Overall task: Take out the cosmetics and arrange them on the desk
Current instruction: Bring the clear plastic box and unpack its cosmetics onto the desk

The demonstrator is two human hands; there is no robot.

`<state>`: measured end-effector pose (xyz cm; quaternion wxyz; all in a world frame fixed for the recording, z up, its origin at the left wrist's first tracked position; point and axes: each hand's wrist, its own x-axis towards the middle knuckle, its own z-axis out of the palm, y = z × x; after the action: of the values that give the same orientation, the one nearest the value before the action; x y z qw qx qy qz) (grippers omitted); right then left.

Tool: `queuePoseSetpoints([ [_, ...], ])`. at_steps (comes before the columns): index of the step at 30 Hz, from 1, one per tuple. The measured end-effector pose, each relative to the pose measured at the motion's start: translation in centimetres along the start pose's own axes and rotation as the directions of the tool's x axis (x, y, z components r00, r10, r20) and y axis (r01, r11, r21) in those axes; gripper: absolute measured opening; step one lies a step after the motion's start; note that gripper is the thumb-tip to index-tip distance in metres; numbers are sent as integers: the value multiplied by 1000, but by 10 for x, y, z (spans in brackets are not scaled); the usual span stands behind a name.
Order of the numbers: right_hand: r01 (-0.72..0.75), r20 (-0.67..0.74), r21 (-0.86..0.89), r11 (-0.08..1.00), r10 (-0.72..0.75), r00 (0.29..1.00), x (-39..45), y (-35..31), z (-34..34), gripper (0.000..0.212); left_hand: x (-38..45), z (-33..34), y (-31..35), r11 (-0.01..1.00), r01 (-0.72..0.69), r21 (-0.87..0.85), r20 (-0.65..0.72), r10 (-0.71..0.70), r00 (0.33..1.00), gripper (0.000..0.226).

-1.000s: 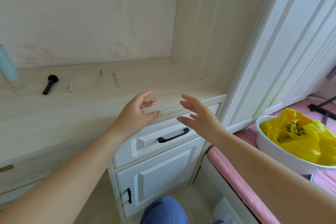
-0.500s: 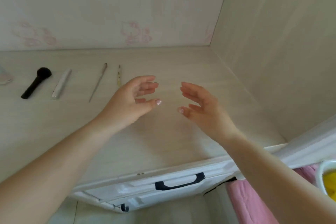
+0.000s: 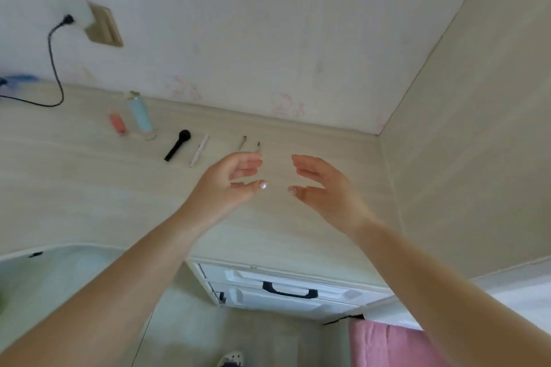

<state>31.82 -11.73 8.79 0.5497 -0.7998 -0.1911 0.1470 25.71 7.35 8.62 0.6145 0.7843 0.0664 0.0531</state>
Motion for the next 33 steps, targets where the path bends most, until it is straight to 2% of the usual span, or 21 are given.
queuePoseSetpoints([
  [3, 95, 154, -6, 995, -93, 984, -18, -35, 14, 47, -58, -16, 21, 1000, 1, 17, -190, 3, 982, 39],
  [5, 144, 193, 21, 989, -146, 970, -29, -47, 22, 47, -89, -19, 27, 1000, 16, 14, -263, -12, 965, 38],
  [8, 188, 352, 68, 980, -200, 914, -69, -67, 43, 46, -164, -17, 32, 996, 68, -53, -433, -84, 898, 38],
  [12, 202, 537, 119, 972, -234, 810, -129, -89, 80, 47, -267, -19, 40, 987, 145, -64, -583, -155, 797, 38],
  [17, 235, 695, 161, 959, -279, 662, -192, -111, 137, 47, -374, -30, 55, 971, 231, -58, -765, -192, 615, 35],
  [20, 246, 762, 200, 949, -308, 569, -228, -121, 176, 46, -435, -32, 65, 968, 238, -80, -833, -196, 517, 30],
  [24, 289, 837, 243, 926, -351, 419, -291, -140, 229, 46, -524, -34, 76, 963, 251, -97, -919, -183, 348, 30],
  [27, 295, 872, 283, 913, -373, 316, -340, -157, 260, 46, -583, -38, 86, 958, 265, -107, -948, -179, 264, 32],
  [33, 289, 886, 363, 886, -424, 186, -452, -193, 322, 48, -723, -40, 100, 959, 254, -126, -981, -158, 110, 35],
])
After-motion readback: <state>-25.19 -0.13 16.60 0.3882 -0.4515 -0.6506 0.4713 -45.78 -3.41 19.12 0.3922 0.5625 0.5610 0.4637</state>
